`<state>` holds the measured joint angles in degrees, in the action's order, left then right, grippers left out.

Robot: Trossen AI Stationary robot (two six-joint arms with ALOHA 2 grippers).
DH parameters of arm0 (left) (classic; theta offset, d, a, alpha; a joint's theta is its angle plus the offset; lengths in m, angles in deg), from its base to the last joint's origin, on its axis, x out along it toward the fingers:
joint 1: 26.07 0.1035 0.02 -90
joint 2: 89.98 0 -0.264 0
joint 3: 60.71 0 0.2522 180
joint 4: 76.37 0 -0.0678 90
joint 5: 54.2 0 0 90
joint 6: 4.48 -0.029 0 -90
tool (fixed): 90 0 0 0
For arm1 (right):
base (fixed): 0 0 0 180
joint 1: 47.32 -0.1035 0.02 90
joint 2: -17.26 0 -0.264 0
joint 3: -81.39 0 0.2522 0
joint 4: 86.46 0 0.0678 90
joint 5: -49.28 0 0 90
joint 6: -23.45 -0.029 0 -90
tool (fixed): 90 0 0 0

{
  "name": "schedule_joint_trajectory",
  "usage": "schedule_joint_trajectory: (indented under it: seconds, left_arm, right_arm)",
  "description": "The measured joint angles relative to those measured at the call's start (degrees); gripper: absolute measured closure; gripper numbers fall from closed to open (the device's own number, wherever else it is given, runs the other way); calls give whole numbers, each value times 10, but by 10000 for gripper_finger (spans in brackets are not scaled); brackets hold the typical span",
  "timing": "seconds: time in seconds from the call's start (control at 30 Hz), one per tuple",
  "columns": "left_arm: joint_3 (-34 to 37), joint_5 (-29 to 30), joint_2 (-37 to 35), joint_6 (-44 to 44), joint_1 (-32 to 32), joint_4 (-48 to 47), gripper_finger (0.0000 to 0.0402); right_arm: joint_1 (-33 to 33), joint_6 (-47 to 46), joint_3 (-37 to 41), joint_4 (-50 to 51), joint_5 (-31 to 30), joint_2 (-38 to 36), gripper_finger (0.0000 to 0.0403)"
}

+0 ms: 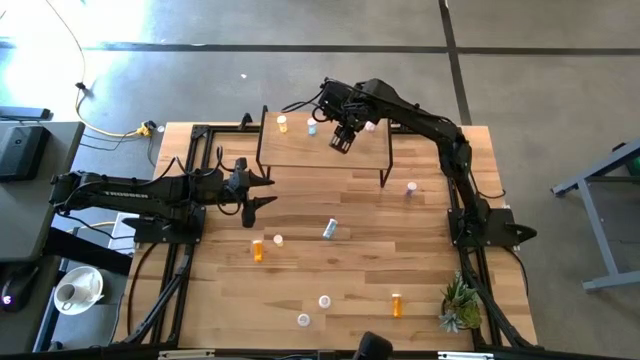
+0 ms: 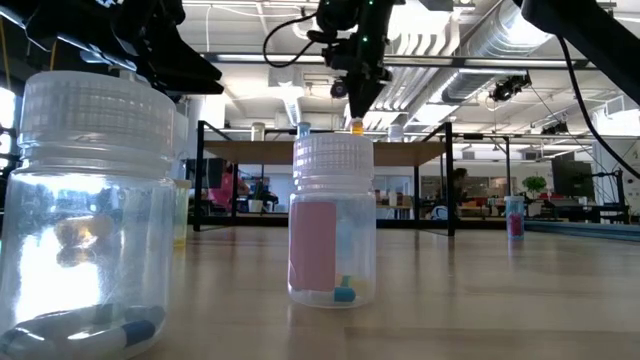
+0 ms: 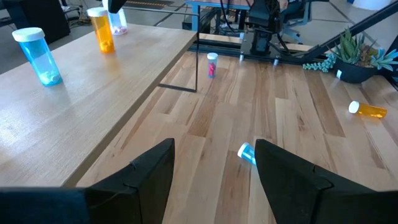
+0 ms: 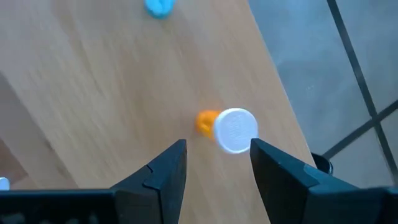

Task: Pick and place medicine bottles onto shelf by color
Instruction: Put the top right orange pill bottle on the shelf

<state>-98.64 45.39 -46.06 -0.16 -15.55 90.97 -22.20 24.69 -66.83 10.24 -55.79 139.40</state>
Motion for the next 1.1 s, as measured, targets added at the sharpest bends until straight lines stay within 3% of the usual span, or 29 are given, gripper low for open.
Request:
schedule_joint_trajectory:
  seconds: [0.2,0.37,0.73,1.1]
  left_arm:
    - [0,0,0,0,0,0,190]
    - [0,0,0,0,0,0,190]
    - [0,0,0,0,0,0,190]
    - [0,0,0,0,0,0,190]
  right_arm:
    - [5,-23,0,39,4,0,235]
    - [5,-26,15,54,54,0,235]
    - [7,-12,93,-11,80,0,235]
    - [7,0,107,-51,78,0,235]
